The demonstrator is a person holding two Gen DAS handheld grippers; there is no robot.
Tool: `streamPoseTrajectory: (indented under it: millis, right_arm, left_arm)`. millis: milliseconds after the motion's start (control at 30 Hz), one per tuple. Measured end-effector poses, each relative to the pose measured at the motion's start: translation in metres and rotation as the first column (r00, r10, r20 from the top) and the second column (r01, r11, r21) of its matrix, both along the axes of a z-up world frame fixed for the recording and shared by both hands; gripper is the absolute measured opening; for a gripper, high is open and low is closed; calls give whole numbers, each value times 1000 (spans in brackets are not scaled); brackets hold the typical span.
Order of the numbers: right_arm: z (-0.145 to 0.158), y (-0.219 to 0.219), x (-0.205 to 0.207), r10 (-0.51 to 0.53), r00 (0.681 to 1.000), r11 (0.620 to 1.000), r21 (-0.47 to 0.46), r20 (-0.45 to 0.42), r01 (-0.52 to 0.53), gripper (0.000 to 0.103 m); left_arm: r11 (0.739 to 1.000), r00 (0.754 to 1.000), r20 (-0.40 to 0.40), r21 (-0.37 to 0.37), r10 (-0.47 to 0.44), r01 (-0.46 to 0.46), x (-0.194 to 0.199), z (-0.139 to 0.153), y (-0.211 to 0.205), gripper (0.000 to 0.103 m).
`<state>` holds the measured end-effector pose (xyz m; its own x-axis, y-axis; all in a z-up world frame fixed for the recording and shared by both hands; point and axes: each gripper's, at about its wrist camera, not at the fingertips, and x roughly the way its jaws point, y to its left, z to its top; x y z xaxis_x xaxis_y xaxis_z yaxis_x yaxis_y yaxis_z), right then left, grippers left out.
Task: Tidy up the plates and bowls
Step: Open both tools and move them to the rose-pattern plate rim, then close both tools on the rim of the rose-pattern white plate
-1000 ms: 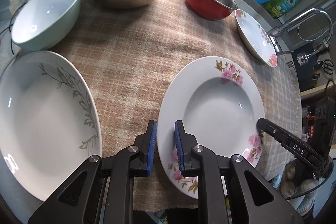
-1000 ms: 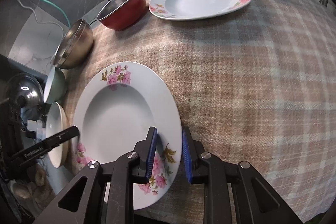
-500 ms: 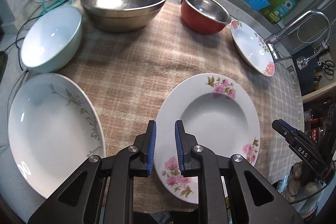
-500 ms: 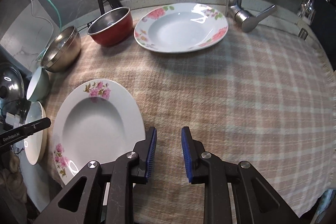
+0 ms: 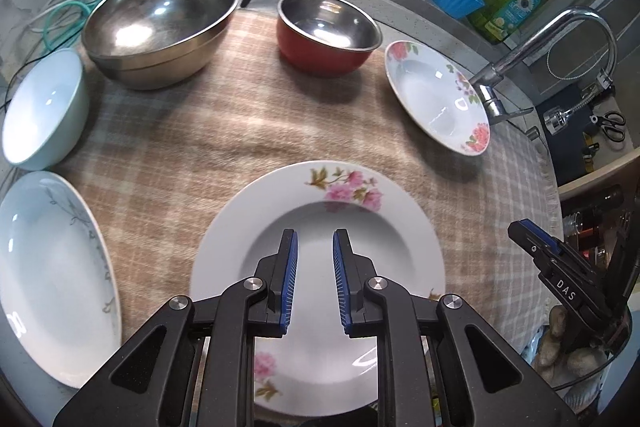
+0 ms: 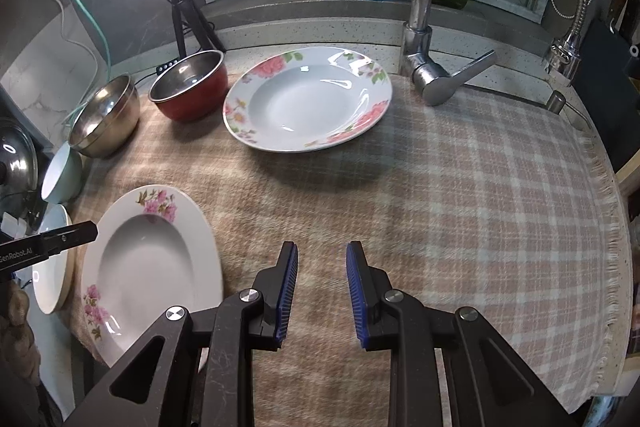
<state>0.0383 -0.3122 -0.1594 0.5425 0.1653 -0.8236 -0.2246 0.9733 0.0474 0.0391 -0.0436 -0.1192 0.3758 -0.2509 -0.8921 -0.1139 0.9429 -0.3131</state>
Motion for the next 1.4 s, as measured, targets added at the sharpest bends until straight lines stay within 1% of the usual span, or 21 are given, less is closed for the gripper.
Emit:
streamPoseTrajectory:
  millis: [300,400,500,667,800,900,1033,1133,1300,1400]
  right_arm:
    - [6,-37,30,-20,1000,997,72,2,20,23]
    - [8,-51,45,-35,999,991,131,-22,38,24]
    - [8,-63,57,-64,997,980,187,-42,71,32]
    - [1,-77,78,-89,992,956,272,-88,110,32]
    - [-4,-80,93,-100,989,940,315,-107,129,32]
    - [-9,-81,105,-110,986,929,339,-123,146,32]
    - [-20,-82,120,-120,981,913,371,-152,169,32]
    - [-26,-83,131,-129,977,901,392,-171,187,32]
    - [-30,-85,149,-149,973,890,406,-175,209,32]
    - [-32,-83,157,-147,973,890,405,-179,209,32]
  left_arm:
    - [1000,999,36,-11,-2,2,26,8,-25,16]
    - [1000,999,47,-11,-12,13,38,12,-32,16]
    - [999,997,63,18,-41,40,56,17,-41,16]
    - [996,994,64,26,-86,85,88,19,-51,16]
    - [996,996,28,-11,-90,90,112,7,-56,17]
    - [996,997,6,-20,-83,83,123,-3,-58,17]
    - [997,997,4,-29,-72,72,131,-8,-58,17]
    - [997,998,-14,-44,-67,67,137,-15,-59,17]
    - [997,998,-27,-56,-57,55,145,-22,-58,17]
    - [997,998,-33,-63,-45,43,150,-25,-56,17]
